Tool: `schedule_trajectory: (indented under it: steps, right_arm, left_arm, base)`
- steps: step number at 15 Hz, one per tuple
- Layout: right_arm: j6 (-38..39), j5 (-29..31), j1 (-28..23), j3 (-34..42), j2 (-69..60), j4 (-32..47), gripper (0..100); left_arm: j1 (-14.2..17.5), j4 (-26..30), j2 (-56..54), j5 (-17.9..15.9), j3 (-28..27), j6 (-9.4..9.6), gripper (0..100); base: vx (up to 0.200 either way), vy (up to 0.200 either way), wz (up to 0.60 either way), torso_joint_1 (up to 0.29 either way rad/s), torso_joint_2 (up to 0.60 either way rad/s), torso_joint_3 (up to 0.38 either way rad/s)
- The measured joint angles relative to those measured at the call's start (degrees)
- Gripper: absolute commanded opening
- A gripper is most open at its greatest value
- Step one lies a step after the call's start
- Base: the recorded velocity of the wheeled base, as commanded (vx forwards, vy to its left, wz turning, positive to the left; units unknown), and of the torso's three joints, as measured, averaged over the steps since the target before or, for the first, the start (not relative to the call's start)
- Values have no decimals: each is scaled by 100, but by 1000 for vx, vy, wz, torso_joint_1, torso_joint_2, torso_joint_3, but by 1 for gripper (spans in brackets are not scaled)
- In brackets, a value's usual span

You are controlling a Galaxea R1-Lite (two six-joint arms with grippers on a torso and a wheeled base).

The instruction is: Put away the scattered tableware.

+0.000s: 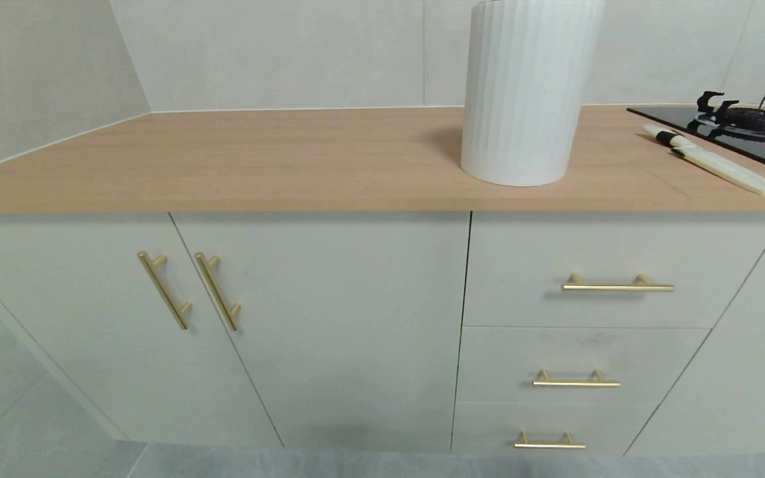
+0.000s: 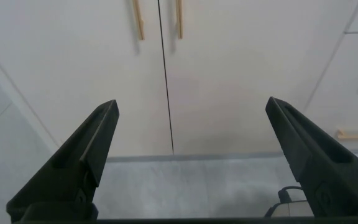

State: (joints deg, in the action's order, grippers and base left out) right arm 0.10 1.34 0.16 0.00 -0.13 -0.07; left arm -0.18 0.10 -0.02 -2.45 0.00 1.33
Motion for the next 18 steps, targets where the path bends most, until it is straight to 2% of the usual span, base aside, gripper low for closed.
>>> schedule_trajectory:
  steps: [3, 7, 9, 18]
  right_arm:
    - [1, 5, 0, 0, 2, 0, 100]
    - [4, 5, 0, 0, 2, 2, 100]
    - [4, 7, 0, 0, 2, 0, 100]
    - [0, 7, 0, 0, 4, 0, 100]
  left_arm:
    - [0, 0, 0, -1, 0, 0, 100]
    - [0, 0, 0, 0, 0, -22, 100]
    - [2, 0, 0, -1, 0, -21, 100]
    - [0, 0, 0, 0, 0, -21, 100]
  base:
    - [200, 0, 0, 1, 2, 4]
    - [0, 0, 0, 13, 1, -1]
    - [0, 0, -600, 5, 2, 7]
    - [0, 0, 0, 0, 0, 0]
